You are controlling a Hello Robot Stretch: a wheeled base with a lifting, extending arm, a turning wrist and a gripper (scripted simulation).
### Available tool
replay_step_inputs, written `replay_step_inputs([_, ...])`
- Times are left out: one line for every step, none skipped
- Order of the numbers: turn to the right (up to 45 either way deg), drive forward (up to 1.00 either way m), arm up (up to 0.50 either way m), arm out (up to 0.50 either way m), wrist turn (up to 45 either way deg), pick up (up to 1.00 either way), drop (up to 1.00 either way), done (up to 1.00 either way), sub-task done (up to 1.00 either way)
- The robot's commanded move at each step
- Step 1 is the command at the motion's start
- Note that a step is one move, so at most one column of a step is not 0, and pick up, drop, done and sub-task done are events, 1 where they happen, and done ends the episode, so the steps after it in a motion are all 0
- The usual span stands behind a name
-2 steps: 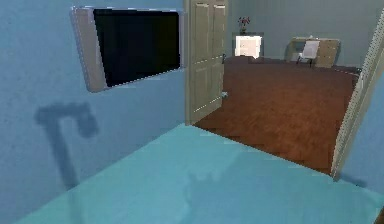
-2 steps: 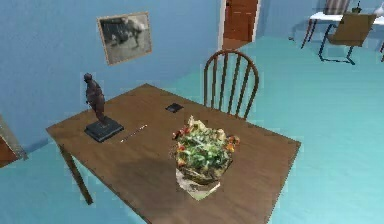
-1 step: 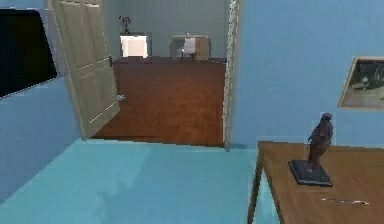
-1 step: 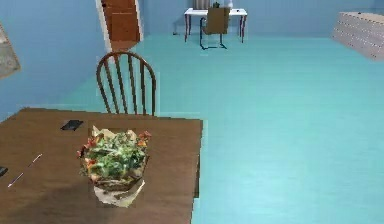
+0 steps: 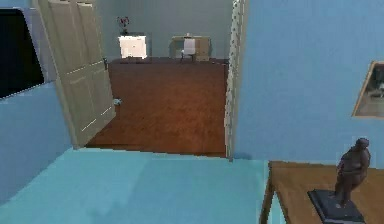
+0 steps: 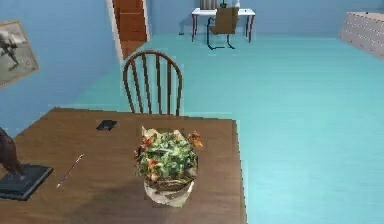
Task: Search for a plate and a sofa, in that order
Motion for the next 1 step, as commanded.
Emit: replay_step_inputs([-45.0,0.0,0.0,0.0,0.0,0.0,0.0,0.0,0.0])
